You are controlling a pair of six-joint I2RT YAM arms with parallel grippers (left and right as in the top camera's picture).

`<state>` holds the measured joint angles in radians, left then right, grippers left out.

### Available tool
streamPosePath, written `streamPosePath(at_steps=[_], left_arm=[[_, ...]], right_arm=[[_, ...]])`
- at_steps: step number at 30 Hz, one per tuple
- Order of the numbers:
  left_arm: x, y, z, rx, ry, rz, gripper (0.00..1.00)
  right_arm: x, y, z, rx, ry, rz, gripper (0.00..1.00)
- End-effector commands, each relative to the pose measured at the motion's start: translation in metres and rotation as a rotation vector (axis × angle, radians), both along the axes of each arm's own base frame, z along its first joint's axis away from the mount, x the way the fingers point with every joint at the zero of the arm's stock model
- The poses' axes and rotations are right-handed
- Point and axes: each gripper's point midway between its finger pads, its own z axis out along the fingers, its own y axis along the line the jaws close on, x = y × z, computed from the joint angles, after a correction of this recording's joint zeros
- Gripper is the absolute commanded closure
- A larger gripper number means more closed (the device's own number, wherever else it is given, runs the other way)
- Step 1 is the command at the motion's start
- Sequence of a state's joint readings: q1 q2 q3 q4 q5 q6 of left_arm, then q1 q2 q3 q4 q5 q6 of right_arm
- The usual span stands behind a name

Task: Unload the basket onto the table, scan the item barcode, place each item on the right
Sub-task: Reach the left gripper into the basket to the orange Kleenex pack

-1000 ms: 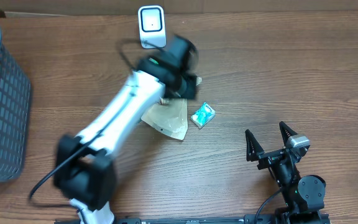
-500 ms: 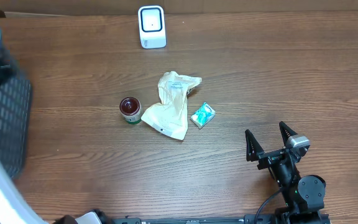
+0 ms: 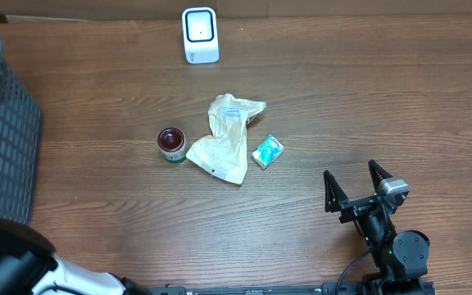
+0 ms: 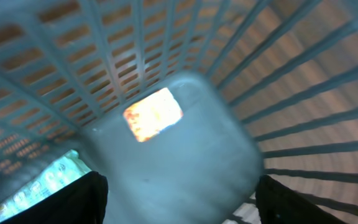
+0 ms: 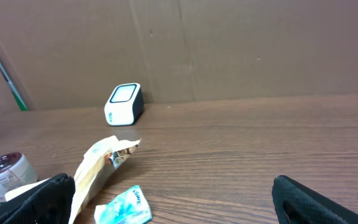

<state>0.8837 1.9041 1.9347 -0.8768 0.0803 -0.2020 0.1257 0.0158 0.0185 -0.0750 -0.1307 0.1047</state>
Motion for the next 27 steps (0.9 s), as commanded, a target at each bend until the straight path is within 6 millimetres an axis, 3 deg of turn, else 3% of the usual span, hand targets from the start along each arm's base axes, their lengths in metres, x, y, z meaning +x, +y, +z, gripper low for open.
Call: streamPosePath(at_steps=[1,6,11,20,27], left_arm=[[0.003,0.020,-0.057,0.037,0.182,-0.102,0.25],[0.008,0.043,-0.122,0.064,0.330,-0.180,0.28],[0.019,0.057,-0.164,0.102,0.391,-0.276,0.34],[0.050,0.057,-0.199,0.164,0.402,-0.398,0.38],[0.054,0.052,-0.227,0.135,0.422,-0.419,0.41]], right_arm=[[0.000,0.000,-0.003,-0.002,0.002,-0.001,0.00],[0.000,0.000,-0.003,-0.002,0.002,-0.001,0.00],[0.000,0.000,-0.003,-0.002,0.002,-0.001,0.00],[0.000,0.000,-0.003,-0.002,0.002,-0.001,0.00],[0.000,0.000,-0.003,-0.002,0.002,-0.001,0.00]])
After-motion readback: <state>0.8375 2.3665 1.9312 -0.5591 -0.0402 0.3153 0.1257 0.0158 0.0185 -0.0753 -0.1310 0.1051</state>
